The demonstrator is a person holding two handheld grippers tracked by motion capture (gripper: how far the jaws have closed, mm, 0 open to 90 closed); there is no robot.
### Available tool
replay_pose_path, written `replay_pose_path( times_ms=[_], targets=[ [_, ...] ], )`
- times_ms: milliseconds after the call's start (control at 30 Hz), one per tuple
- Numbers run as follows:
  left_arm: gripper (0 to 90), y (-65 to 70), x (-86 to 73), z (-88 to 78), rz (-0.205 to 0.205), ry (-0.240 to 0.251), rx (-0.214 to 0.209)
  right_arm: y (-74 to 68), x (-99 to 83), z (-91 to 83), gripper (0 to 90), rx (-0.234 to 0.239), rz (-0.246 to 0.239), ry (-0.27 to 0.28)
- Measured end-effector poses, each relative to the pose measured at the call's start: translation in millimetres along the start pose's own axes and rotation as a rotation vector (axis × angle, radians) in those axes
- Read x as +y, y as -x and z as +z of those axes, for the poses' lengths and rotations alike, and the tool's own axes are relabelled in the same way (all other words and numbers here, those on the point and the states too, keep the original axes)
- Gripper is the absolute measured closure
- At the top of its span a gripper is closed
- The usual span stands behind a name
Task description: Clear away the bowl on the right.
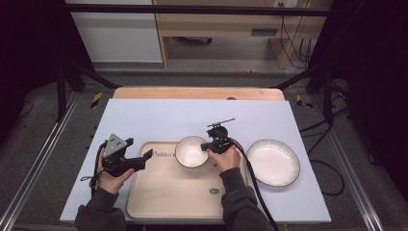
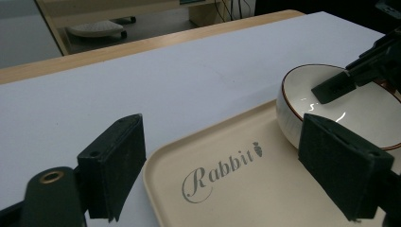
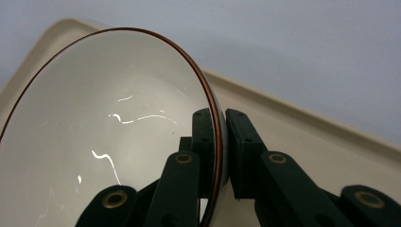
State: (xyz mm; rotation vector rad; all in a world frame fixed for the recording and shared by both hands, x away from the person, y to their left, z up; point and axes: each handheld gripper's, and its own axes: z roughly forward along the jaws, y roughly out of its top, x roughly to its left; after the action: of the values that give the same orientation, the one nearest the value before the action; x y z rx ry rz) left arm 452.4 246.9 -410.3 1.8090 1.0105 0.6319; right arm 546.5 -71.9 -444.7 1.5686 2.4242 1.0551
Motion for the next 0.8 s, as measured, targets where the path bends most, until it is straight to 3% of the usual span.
replay_pose_path(
  times_ms=[467, 700, 800],
  targets=[
    [15.6, 0.0, 0.0, 0.0, -0.001, 0.0, -0.001, 0.3, -0.2, 2.1, 82.3, -0.01, -0.016, 0.006],
    [15.5, -0.5, 0.0, -0.4, -0.003, 0.001, 0.001, 0.4, -1.9, -6.7, 71.8, -0.016, -0.045, 0.051],
    [15.5, -0.5, 0.1, -0.4, -0.003, 0.001, 0.001, -0.9, -2.2, -12.9, 62.4, -0.029, -0.078, 0.087]
  ],
)
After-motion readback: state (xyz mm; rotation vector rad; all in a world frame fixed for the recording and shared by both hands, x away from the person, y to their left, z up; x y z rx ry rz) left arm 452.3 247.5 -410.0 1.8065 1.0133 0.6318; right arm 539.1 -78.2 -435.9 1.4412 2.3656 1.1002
